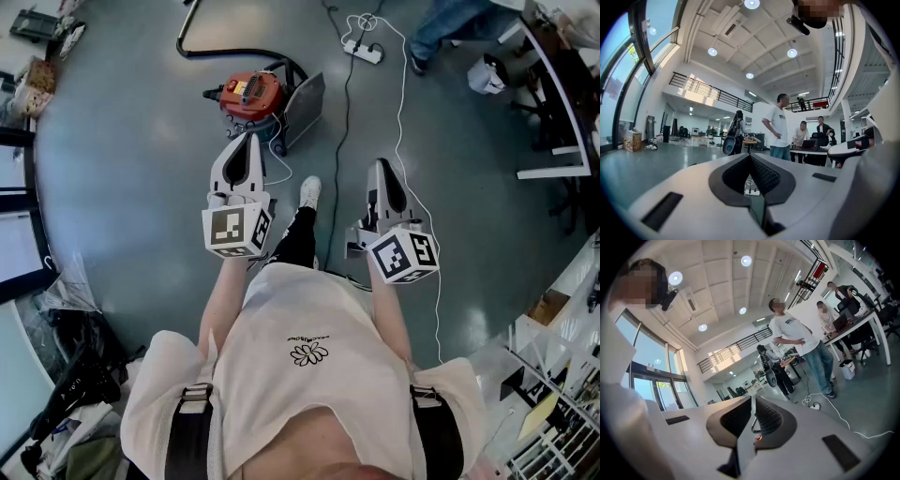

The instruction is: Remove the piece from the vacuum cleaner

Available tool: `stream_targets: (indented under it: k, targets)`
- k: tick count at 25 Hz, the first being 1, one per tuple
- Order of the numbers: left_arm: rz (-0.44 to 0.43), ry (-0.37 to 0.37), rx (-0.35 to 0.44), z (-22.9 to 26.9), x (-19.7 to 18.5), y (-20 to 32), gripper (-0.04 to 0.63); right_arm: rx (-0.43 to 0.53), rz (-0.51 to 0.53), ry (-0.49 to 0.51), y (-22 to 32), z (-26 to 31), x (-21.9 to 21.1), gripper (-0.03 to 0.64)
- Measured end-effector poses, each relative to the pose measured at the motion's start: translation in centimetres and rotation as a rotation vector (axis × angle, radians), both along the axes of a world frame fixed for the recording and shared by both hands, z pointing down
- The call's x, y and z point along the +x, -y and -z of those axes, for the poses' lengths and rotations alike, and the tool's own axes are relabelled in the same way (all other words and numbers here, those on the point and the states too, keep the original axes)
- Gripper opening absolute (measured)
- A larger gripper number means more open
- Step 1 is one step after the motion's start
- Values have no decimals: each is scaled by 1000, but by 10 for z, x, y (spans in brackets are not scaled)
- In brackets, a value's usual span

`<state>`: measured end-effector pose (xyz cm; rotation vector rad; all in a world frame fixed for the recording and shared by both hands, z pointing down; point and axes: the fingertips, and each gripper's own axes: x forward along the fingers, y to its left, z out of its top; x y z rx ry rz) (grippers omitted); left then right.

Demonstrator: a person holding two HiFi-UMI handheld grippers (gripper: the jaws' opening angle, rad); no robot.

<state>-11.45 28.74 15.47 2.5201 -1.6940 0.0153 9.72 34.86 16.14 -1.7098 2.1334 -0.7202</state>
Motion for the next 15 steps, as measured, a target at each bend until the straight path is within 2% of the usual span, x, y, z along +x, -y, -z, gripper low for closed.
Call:
stream_targets:
  k: [9, 15]
  targets:
    - [4, 14, -21, -5, -3, 178, 2, -73, 65, 19, 172, -7, -8, 14]
    - [28, 53, -34, -11, -9, 243, 1, -133, 94, 16, 245, -21, -10, 14]
